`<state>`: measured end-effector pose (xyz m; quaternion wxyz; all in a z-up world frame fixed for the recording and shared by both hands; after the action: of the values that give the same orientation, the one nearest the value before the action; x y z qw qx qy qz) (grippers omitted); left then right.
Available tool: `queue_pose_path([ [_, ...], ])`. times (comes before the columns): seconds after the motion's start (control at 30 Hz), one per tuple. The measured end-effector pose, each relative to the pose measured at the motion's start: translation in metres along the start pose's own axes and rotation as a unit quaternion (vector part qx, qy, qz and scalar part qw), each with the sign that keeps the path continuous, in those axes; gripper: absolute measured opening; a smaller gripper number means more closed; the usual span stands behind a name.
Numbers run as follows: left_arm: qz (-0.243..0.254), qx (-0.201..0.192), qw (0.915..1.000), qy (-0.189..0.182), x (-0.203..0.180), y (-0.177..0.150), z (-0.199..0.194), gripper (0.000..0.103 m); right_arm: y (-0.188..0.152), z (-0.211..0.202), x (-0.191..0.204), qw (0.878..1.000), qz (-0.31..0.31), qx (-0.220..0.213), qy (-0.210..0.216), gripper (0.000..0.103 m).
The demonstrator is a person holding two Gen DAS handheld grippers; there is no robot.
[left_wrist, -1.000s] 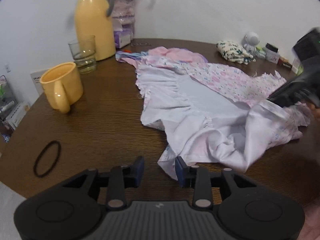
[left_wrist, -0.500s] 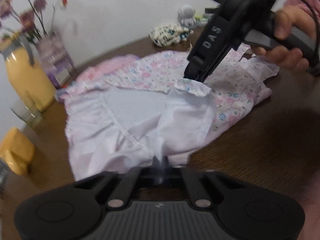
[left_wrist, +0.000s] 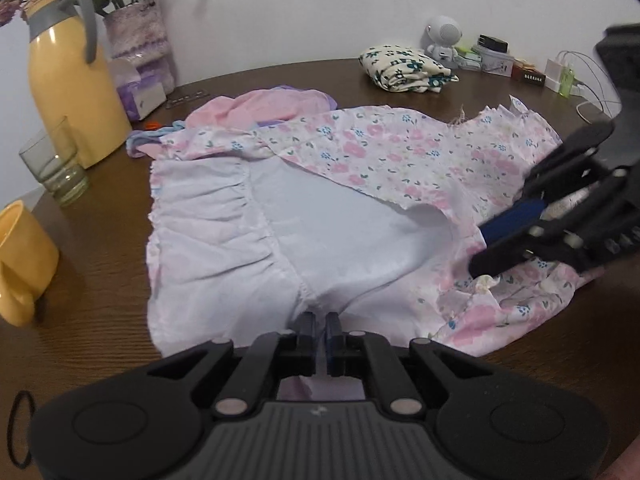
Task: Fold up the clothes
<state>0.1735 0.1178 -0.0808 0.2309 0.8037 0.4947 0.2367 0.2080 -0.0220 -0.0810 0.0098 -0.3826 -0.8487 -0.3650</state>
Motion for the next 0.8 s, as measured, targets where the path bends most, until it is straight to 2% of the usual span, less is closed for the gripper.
queue_pose_path([
  [0.07, 0.002, 0.003, 1.0000, -0.002, 0.000, -0.001, 0.002, 0.003, 0.001, -0.004, 0.009, 0.998, -0.061, -0.007, -0.019, 0.040],
  [0.17, 0.002, 0.006, 1.0000, -0.002, 0.000, -0.003, 0.001, 0.005, 0.009, 0.006, 0.017, 0.992, -0.116, -0.004, -0.041, 0.046],
  [0.23, -0.002, 0.004, 1.0000, 0.002, 0.000, -0.005, -0.003, 0.008, 0.017, 0.016, 0.019, 0.993, -0.113, 0.004, -0.029, 0.045],
  [0.3, -0.001, -0.007, 1.0000, 0.006, -0.002, -0.007, -0.016, 0.029, 0.023, 0.022, 0.021, 0.996, -0.082, 0.016, 0.014, 0.025],
  [0.33, 0.003, -0.017, 0.9998, 0.005, -0.006, -0.007, -0.024, 0.035, 0.025, 0.022, 0.022, 0.997, -0.064, 0.018, 0.032, 0.001],
  [0.4, 0.018, -0.038, 0.9991, -0.003, -0.020, -0.010, -0.040, 0.063, 0.028, 0.018, 0.025, 0.997, -0.034, 0.014, 0.062, 0.001],
  [0.47, 0.037, -0.051, 0.9980, -0.005, -0.037, -0.013, -0.049, 0.069, 0.029, 0.012, 0.027, 0.997, -0.013, 0.005, 0.076, 0.001],
  [0.5, 0.046, -0.054, 0.9975, -0.001, -0.046, -0.014, -0.050, 0.070, 0.030, 0.009, 0.028, 0.996, 0.002, 0.004, 0.085, 0.001],
  [0.57, 0.050, -0.058, 0.9966, 0.030, -0.055, -0.013, -0.047, 0.070, 0.031, 0.003, 0.031, 0.995, 0.018, -0.001, 0.099, 0.001],
  [0.67, 0.023, -0.060, 0.9941, 0.088, -0.054, -0.010, -0.039, 0.067, 0.030, -0.009, 0.040, 0.993, 0.024, -0.007, 0.118, 0.001],
  [0.8, -0.043, -0.065, 0.9910, 0.109, -0.046, -0.012, -0.035, 0.039, 0.025, -0.027, 0.049, 0.993, 0.019, -0.020, 0.118, 0.001],
])
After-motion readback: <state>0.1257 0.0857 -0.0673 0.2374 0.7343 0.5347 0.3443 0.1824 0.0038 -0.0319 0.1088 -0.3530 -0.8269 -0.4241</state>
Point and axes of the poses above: each gripper's, at about its wrist camera, not at the fingertips, and z roughly the way its jaws point, x to its left, y to its top, the point moved 8 cm from there along z, roughly the way its jaws point, and after that the axes turned 7 degrees about z, right-handed, at the moved point
